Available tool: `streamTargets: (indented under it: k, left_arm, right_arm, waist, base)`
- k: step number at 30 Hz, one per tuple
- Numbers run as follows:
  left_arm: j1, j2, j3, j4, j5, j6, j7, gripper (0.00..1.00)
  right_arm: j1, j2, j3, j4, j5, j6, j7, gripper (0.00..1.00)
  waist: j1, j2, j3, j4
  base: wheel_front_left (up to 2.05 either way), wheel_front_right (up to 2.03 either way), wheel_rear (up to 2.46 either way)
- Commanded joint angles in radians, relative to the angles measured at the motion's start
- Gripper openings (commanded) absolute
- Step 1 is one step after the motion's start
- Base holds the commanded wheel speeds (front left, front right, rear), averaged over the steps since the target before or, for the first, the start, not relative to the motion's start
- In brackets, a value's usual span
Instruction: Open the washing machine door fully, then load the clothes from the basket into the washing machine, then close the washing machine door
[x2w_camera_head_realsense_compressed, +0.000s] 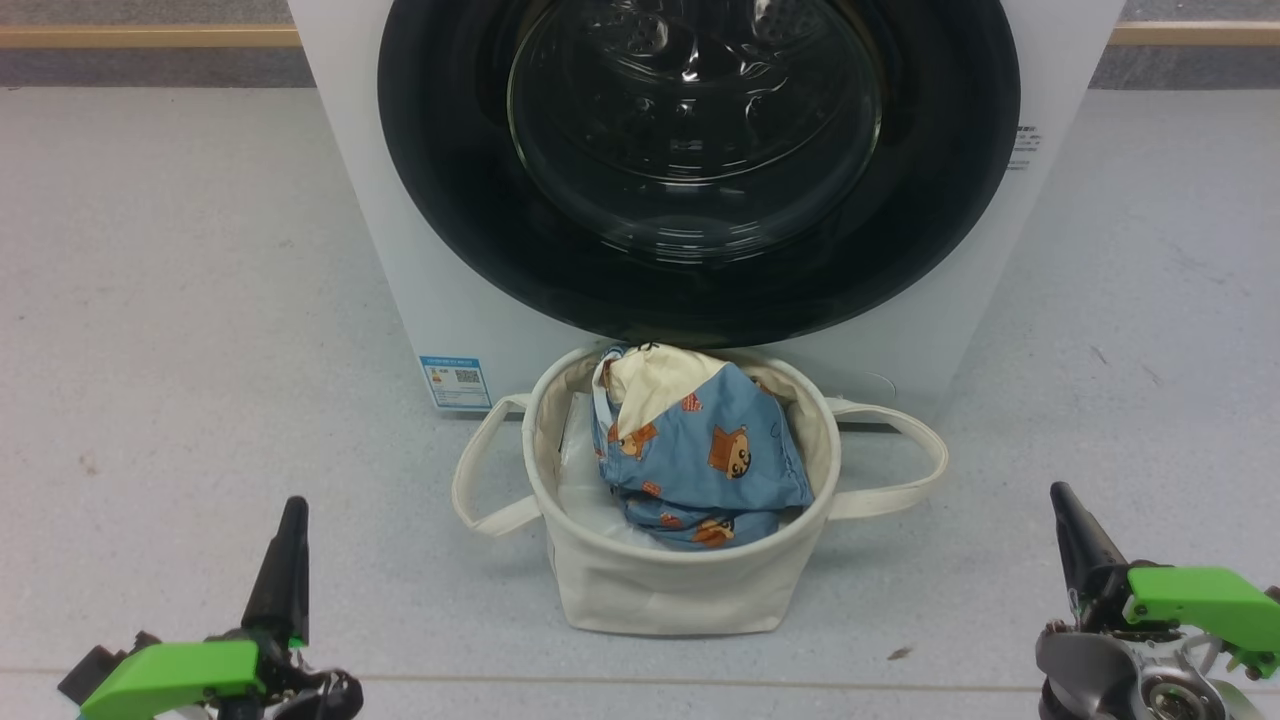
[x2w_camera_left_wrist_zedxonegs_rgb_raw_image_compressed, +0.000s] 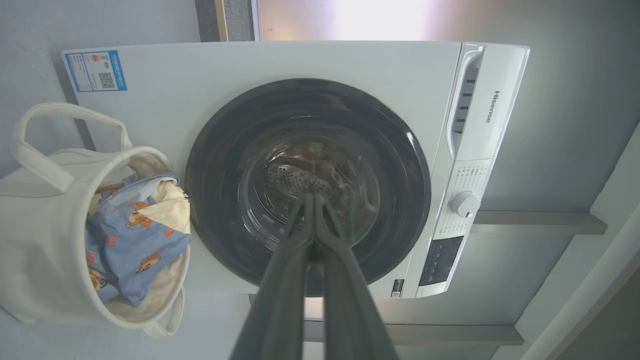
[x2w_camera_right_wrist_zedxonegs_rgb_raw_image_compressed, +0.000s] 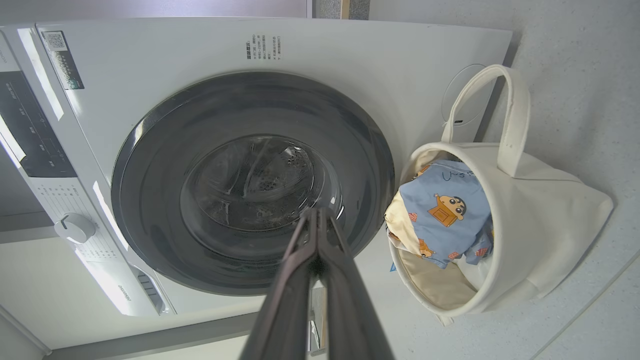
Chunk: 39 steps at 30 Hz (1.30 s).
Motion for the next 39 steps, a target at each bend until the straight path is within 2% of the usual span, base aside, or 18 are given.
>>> streamTargets:
  k: [1, 8, 9, 13, 31, 36, 39]
  left_arm:
    - [-0.024, 0.006, 0.035, -0.035, 0.004, -0.005, 0.007, 0.0]
    - [-0.024, 0.006, 0.035, -0.035, 0.004, -0.005, 0.007, 0.0]
    - [0.0, 0.0, 0.0, 0.0, 0.0, 0.0, 0.0, 1.0]
    - [0.015, -0.005, -0.003, 0.05, 0.0, 0.002, -0.001, 1.0]
    - [-0.02, 0.009, 0.007, 0.043, 0.013, 0.009, -0.02, 1.0]
    - [-0.031, 0.018, 0.002, 0.039, 0.035, 0.014, -0.032, 1.0]
    - [-0.037, 0.032, -0.012, 0.036, 0.071, 0.013, -0.045, 1.0]
  right_arm:
    - [-0.02, -0.026, 0.015, -0.039, 0.006, 0.0, -0.007, 0.0]
    - [-0.02, -0.026, 0.015, -0.039, 0.006, 0.0, -0.007, 0.0]
    - [0.0, 0.0, 0.0, 0.0, 0.0, 0.0, 0.0, 1.0]
    - [0.02, 0.018, 0.013, 0.044, 0.0, 0.0, 0.0, 1.0]
    - [-0.024, 0.046, -0.014, 0.061, 0.03, 0.0, 0.004, 1.0]
    - [-0.04, 0.043, -0.007, 0.059, -0.004, 0.0, -0.002, 1.0]
    - [-0.052, 0.034, 0.012, 0.056, -0.071, 0.0, -0.011, 1.0]
  waist:
    - [0.0, 0.0, 0.0, 0.0]
    - [0.0, 0.0, 0.0, 0.0]
    - [0.0, 0.0, 0.0, 0.0]
    - [0.0, 0.0, 0.0, 0.0]
    - [0.0001, 0.0, -0.002, 0.014]
    - [0.0, 0.0, -0.003, 0.018]
    - [0.0, 0.0, -0.003, 0.02]
  base:
    - [0.0, 0.0, 0.0]
    - [0.0, 0.0, 0.0]
    - [0.0, 0.0, 0.0]
    - [0.0, 0.0, 0.0]
    - [0.0, 0.0, 0.0]
    - [0.0, 0.0, 0.0]
    - [0.0, 0.0, 0.0]
